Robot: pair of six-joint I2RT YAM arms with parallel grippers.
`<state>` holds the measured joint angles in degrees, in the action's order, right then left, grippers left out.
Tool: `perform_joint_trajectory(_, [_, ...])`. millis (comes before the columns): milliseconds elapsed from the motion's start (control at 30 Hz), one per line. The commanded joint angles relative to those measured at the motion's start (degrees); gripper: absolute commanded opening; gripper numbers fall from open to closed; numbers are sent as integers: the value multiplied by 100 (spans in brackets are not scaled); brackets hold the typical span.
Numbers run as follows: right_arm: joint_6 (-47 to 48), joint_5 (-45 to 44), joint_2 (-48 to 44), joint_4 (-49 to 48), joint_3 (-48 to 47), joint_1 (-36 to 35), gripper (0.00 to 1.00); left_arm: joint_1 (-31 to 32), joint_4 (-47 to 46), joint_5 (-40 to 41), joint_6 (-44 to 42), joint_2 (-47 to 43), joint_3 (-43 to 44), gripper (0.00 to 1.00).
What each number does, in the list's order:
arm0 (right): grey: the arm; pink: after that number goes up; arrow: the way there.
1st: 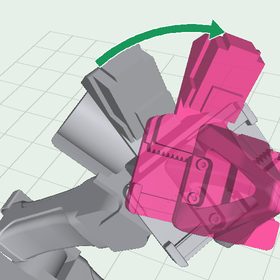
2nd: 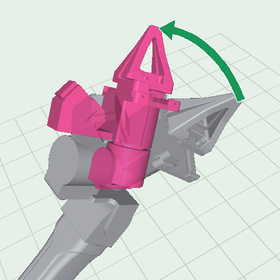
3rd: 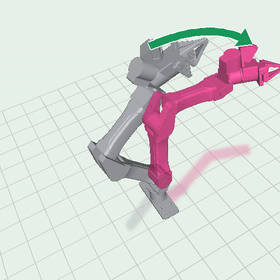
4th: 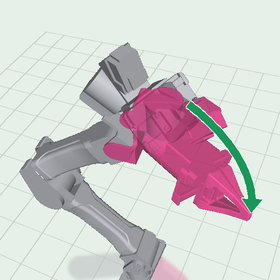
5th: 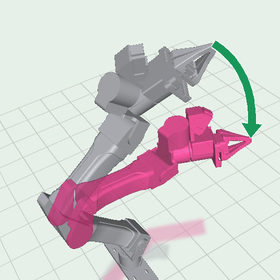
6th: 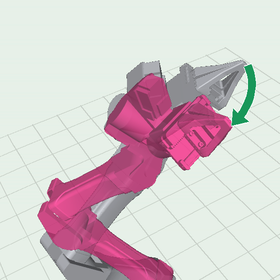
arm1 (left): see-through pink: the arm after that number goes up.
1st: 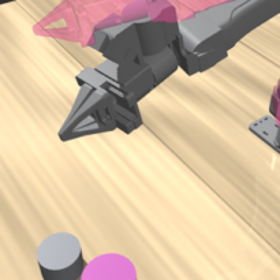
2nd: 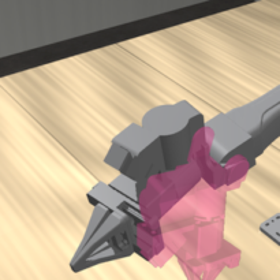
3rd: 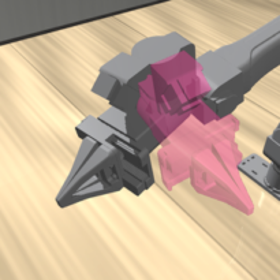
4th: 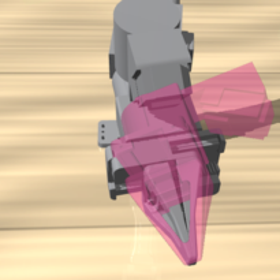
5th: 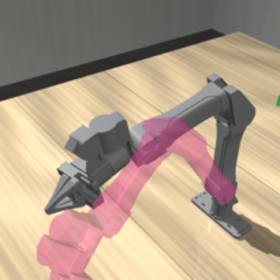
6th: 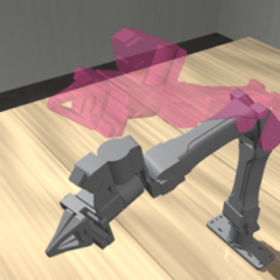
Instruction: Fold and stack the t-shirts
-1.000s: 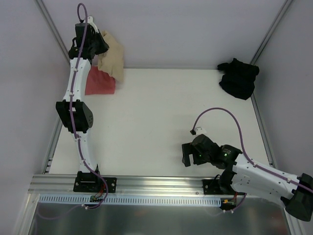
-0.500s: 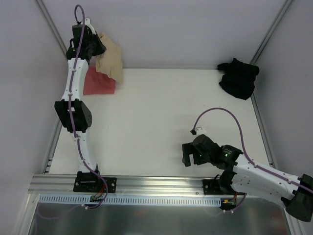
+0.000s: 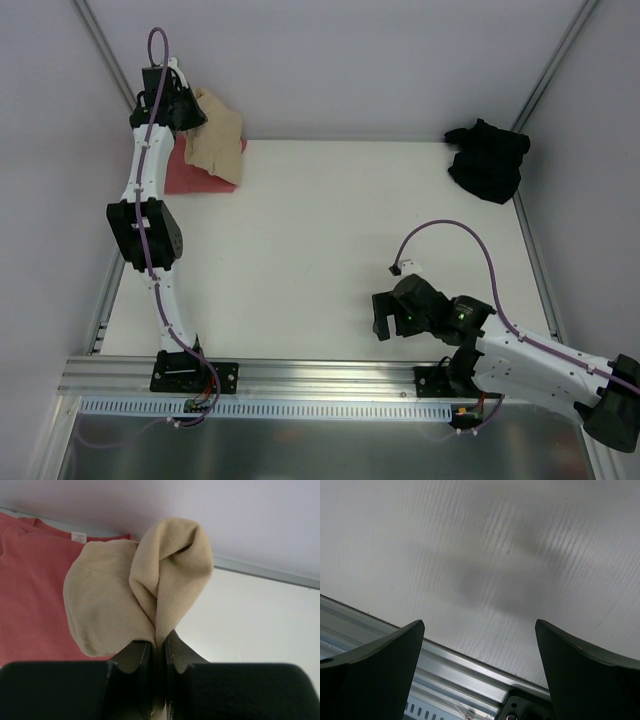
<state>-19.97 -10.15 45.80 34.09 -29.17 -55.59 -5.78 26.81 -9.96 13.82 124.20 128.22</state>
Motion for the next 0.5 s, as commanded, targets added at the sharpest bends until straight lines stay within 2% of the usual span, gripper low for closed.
perform_joint_trajectory(0, [2, -127, -1, 46, -19, 22, 100, -125, -194, 38, -143, -177, -139, 0])
perform_joint_trajectory(467, [10, -66, -133, 81, 25, 22, 100, -450, -167, 494, -319, 218, -359, 0])
